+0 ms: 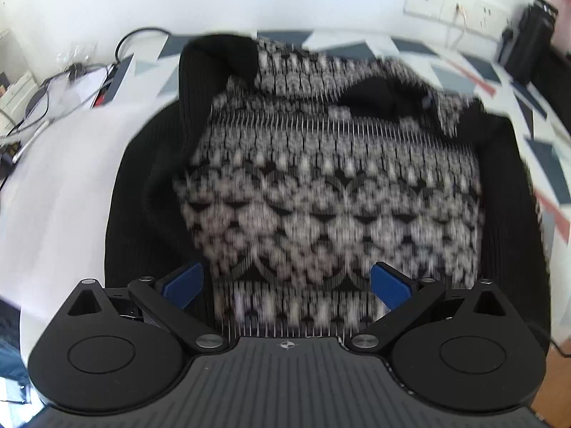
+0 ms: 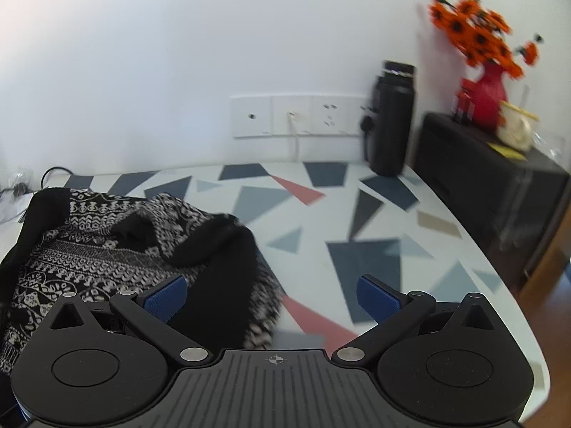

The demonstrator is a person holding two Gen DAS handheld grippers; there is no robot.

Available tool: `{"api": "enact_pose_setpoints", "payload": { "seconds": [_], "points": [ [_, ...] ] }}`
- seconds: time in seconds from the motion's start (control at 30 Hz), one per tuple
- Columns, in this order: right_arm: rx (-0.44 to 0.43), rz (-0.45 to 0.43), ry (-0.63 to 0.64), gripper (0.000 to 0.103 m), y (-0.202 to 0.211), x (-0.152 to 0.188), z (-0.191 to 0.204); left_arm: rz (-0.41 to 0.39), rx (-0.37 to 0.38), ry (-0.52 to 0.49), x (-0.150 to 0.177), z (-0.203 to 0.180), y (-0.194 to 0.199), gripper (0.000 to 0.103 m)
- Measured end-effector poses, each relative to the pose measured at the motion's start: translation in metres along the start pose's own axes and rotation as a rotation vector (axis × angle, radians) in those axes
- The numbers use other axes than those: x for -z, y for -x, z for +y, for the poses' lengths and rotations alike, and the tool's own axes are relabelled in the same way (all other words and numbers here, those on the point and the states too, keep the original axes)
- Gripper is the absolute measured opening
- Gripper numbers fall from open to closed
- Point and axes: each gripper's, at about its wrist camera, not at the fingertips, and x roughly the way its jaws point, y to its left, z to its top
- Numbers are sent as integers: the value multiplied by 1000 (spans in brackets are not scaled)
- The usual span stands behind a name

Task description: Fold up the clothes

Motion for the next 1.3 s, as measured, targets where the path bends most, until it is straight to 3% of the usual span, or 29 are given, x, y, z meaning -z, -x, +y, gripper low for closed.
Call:
{"api": "enact_pose_setpoints", "payload": {
  "seconds": [0.2, 0.53, 0.73, 0.93, 1.13, 1.23, 1.3],
  "points": [
    [-1, 28, -135, 102, 33, 37, -41, 57, -30, -2, 36, -9, 3, 102],
    [-25, 76, -166, 102, 60, 79, -52, 109, -56, -3, 76, -18, 1, 102],
    [-16, 107, -259, 102, 65, 99, -68, 125, -23, 0, 76, -11, -1, 103],
    [8, 131, -326, 102, 68, 123, -86, 123, -37, -4, 68, -12, -6, 103],
    [-137, 111, -361, 101, 64, 123, -84, 79, -33, 37, 62, -9, -12, 103],
    [-193, 104, -282, 91, 57, 120, -65, 31, -39, 75, 60, -6, -16, 103],
    [-234, 120, -223, 76, 48, 117, -50, 4, -37, 56, 63, -6, -16, 103]
  ]
}}
